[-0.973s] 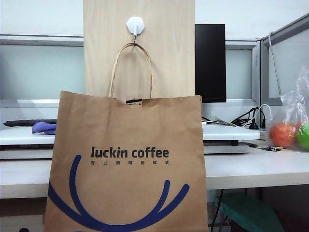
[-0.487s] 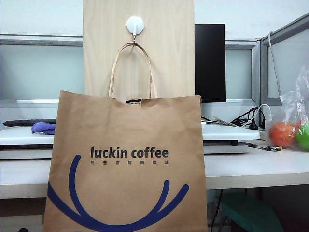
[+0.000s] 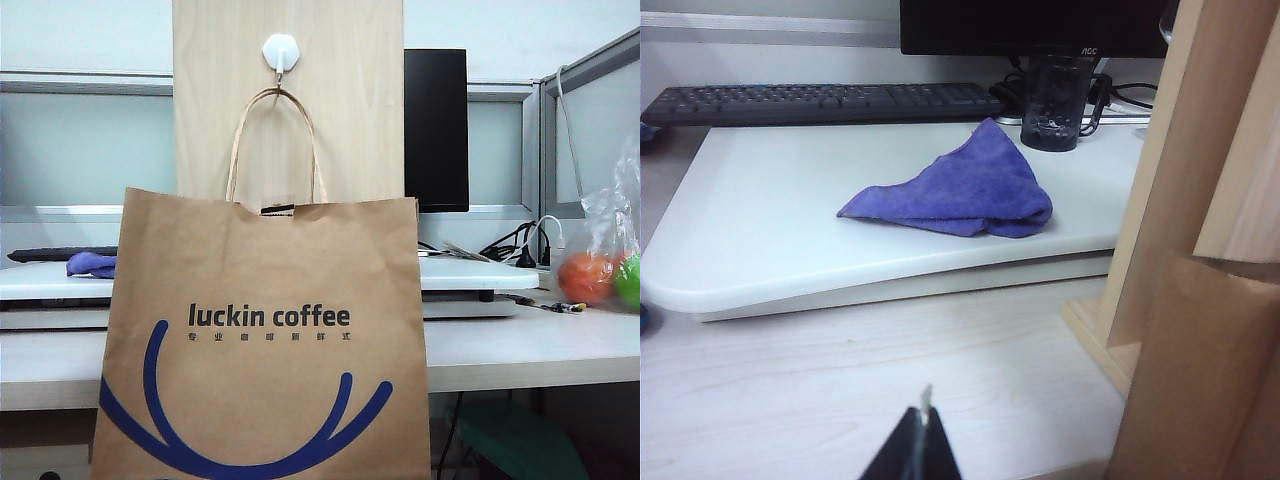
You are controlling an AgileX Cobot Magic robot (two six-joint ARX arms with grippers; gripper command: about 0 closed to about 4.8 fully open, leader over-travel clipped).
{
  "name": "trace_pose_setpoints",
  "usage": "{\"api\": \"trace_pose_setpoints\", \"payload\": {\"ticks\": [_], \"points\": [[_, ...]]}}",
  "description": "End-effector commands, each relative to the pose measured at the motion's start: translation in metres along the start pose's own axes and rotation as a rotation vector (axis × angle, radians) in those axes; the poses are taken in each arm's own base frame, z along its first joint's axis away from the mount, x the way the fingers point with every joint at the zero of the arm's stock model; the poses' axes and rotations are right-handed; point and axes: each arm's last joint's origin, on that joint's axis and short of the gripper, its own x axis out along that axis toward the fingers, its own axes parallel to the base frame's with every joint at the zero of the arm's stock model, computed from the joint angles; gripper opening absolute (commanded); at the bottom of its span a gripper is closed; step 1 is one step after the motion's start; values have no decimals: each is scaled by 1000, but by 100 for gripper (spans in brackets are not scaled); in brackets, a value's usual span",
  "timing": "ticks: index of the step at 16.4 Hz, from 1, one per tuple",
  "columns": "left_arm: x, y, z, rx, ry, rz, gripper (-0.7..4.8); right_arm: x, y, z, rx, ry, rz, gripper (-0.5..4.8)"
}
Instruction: Pick up the paper bag and hang it on the hook.
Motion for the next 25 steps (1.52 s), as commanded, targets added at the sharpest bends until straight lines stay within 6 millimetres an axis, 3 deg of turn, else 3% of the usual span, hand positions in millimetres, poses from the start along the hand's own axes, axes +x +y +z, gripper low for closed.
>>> {"api": "trace_pose_setpoints", "payload": {"ticks": [1, 9, 12, 17, 20, 23, 25], "points": [[0, 1, 1, 4, -7, 7, -5, -1, -1, -5, -36, 50, -5, -1], [-1, 6, 1, 2, -10, 57, -6, -1, -1, -6, -42, 58, -11, -1], [-1, 6, 1, 2, -10, 58, -6, 2, -2, -10, -37, 54, -113, -1], [-1, 6, 1, 2, -10, 57, -5, 28, -1, -43, -23, 81, -329, -1], [-1, 6, 1, 2, -10, 57, -6, 48, -6, -61, 35, -27, -465, -1], [-1, 6, 1, 2, -10, 57, -6, 78, -11, -105, -82, -121, -278, -1], [-1, 6, 1, 2, -10, 57, -6, 85, -18, -130, -105, -84, -193, -1]]}}
